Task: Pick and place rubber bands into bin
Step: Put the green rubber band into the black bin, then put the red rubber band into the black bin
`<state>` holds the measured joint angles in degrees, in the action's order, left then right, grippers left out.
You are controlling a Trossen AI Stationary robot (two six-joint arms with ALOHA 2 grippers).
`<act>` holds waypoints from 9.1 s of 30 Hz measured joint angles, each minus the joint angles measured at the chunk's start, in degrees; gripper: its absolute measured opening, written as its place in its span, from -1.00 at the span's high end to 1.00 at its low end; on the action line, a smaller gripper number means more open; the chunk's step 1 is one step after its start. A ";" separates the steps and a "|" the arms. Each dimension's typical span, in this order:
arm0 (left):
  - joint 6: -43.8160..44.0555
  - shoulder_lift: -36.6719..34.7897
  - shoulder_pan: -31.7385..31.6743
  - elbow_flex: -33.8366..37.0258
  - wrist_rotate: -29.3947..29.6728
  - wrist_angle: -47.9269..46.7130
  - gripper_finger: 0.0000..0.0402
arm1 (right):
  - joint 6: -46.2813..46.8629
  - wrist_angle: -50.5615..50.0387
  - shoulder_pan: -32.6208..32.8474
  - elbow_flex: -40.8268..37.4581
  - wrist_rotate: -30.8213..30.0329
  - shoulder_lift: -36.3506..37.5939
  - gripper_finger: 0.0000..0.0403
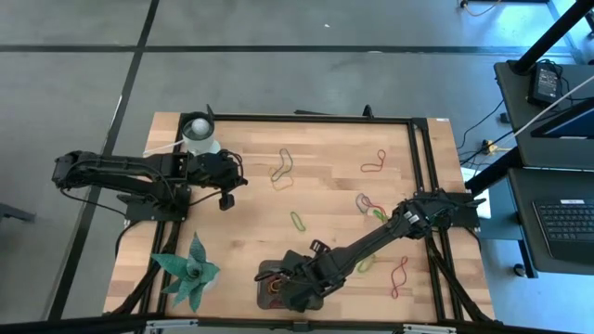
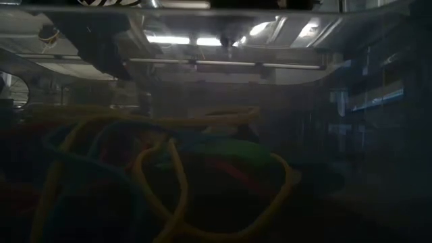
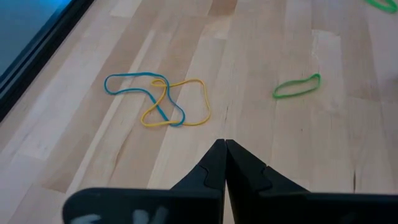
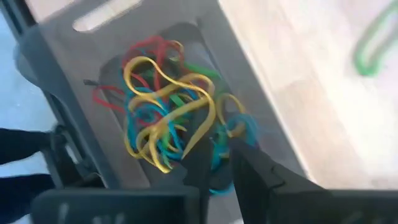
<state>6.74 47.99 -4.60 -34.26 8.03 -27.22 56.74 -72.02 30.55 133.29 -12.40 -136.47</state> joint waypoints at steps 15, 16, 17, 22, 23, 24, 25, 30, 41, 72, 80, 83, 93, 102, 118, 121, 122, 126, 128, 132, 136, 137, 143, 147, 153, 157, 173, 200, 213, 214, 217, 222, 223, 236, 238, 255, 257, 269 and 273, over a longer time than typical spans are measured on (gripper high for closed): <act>-1.89 0.00 0.00 0.02 -0.15 0.02 0.99 | -0.01 -1.18 0.47 -6.54 -8.26 3.06 0.98; -2.54 0.02 -0.02 0.02 -0.17 0.00 0.99 | -0.05 -0.54 0.55 -8.48 -8.85 4.38 0.98; -3.08 0.00 -0.01 0.02 -0.16 0.06 0.99 | -0.02 0.28 0.55 -10.89 -8.95 6.22 0.99; -3.52 0.00 0.00 0.02 -0.15 0.26 0.99 | 0.90 10.90 0.42 -29.93 -9.34 17.33 0.99; -3.52 0.00 0.00 0.02 -0.11 0.26 0.99 | 1.26 14.47 0.42 -34.54 -9.29 20.02 0.99; -3.52 0.00 -0.02 0.02 -0.05 0.26 0.99 | 1.32 18.08 0.42 -39.07 -9.23 22.71 0.99; -3.52 0.00 -0.01 0.02 -0.03 0.26 0.99 | 1.33 21.63 0.42 -43.26 -9.18 25.19 0.99; -3.50 0.00 0.00 0.02 -0.02 0.36 0.99 | 1.31 33.99 0.20 -62.29 -8.96 37.64 0.99; -1.53 0.00 0.04 0.02 0.00 3.16 0.99 | 1.29 36.14 0.00 -91.32 -9.10 68.69 1.00; -14.59 34.58 3.55 -31.69 -0.78 -1.95 0.99 | 2.81 26.81 -0.07 -111.93 -9.01 103.26 0.93; -25.29 46.71 7.46 -39.20 -3.04 -6.73 0.73 | 2.77 26.75 -0.07 -111.93 -9.00 103.26 0.93; -25.90 49.96 7.58 -40.03 -2.72 -6.65 0.56 | 2.77 26.60 -0.07 -111.93 -9.01 103.24 0.93; -35.55 60.61 7.54 -41.60 -4.03 -8.03 0.12 | 3.43 26.32 -0.07 -111.93 -9.01 103.24 0.93; -43.26 68.55 7.07 -43.95 -10.44 -7.06 0.10 | 9.28 26.35 -0.07 -111.91 -8.99 103.22 0.93; -46.99 70.23 5.35 -44.17 -15.28 -7.02 0.95 | 10.63 26.01 -0.07 -111.86 -8.97 103.22 0.93; -45.82 68.80 5.44 -43.85 -16.03 -8.68 0.98 | 10.44 26.08 -0.07 -111.86 -8.98 103.23 0.93; -44.96 68.11 5.30 -43.63 -16.50 -10.04 0.98 | 10.44 26.06 -0.07 -111.86 -8.98 103.22 0.93; -40.24 63.12 4.63 -43.80 -16.68 -11.88 0.98 | 10.38 26.12 -0.07 -111.86 -8.98 103.22 0.93; -37.08 60.47 4.18 -43.81 -16.52 -13.74 0.98 | 10.27 26.08 -0.07 -111.86 -8.98 103.22 0.93; -27.07 54.84 3.65 -43.80 -15.86 -13.83 0.98 | 7.09 25.71 -0.05 -111.86 -8.99 103.22 0.93; -20.84 50.51 5.12 -46.35 -9.73 -14.74 0.98 | 2.82 25.73 -0.07 -111.86 -8.98 103.24 0.93; -20.30 50.04 6.09 -47.77 -8.31 -15.32 0.98 | 1.88 25.72 -0.07 -111.86 -8.99 103.24 0.93; -9.53 52.49 13.33 -60.82 -3.23 -24.63 0.98 | 0.98 25.76 -0.06 -111.86 -8.97 103.24 0.93; -1.80 57.60 18.45 -69.70 -0.08 -32.01 0.98 | -3.02 25.78 -0.05 -111.86 -8.96 103.24 0.93; 8.01 64.79 24.27 -76.95 0.63 -36.32 0.98 | -4.61 25.91 -0.05 -111.86 -8.96 103.22 0.93; 14.77 68.35 26.88 -78.05 -2.55 -36.05 0.98 | -4.57 25.93 -0.06 -111.86 -8.96 103.22 0.93; 28.27 78.24 32.70 -78.07 -9.75 -32.39 0.97 | -4.44 26.01 -0.07 -111.86 -8.96 103.24 0.93; 34.52 80.32 33.24 -72.42 -6.43 -26.65 0.44 | -4.29 26.06 -0.06 -111.86 -8.94 103.24 0.93; 33.38 80.32 33.64 -75.73 -6.08 -28.77 0.45 | -4.41 26.06 -0.04 -111.86 -8.94 103.22 0.93; 32.89 80.32 33.59 -76.52 -6.03 -29.60 0.46 | -4.44 26.06 -0.05 -111.86 -8.94 103.24 0.93; 31.41 80.32 33.51 -79.26 -5.06 -33.61 0.49 | -4.46 26.06 -0.06 -111.86 -8.94 103.24 0.93; 30.03 80.32 32.86 -83.50 -5.48 -40.57 0.54 | -4.46 26.06 -0.06 -111.86 -8.94 103.24 0.93; 30.04 80.27 32.62 -84.13 -5.60 -41.43 0.56 | -4.46 26.09 -0.05 -111.86 -8.94 103.24 0.93; 18.44 79.82 27.77 -88.00 -5.66 -45.13 0.98 | -6.29 30.61 -0.06 -111.86 -9.88 103.22 0.93; 14.79 79.23 26.47 -88.00 -5.57 -45.09 0.99 | -6.29 31.58 -0.04 -111.86 -12.19 103.22 0.93; 1.42 57.52 13.49 -51.36 -6.24 -19.88 0.99 | -16.71 49.37 -10.65 -110.72 -21.03 102.56 0.42; 1.40 52.74 11.83 -44.20 -6.11 -15.18 0.99 | -17.34 49.62 -14.41 -109.53 -21.04 101.59 0.33; -3.22 24.95 0.07 -13.48 -6.56 0.95 0.99 | -23.00 45.80 -43.48 -91.69 -20.99 82.64 0.06; -5.87 19.02 -3.75 -8.17 -6.62 4.32 0.99 | -19.90 34.64 -53.56 -82.04 -17.60 72.08 0.06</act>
<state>0.87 67.00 -8.35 -42.43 1.41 -22.90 36.83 -37.37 -23.02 51.26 -30.01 -64.39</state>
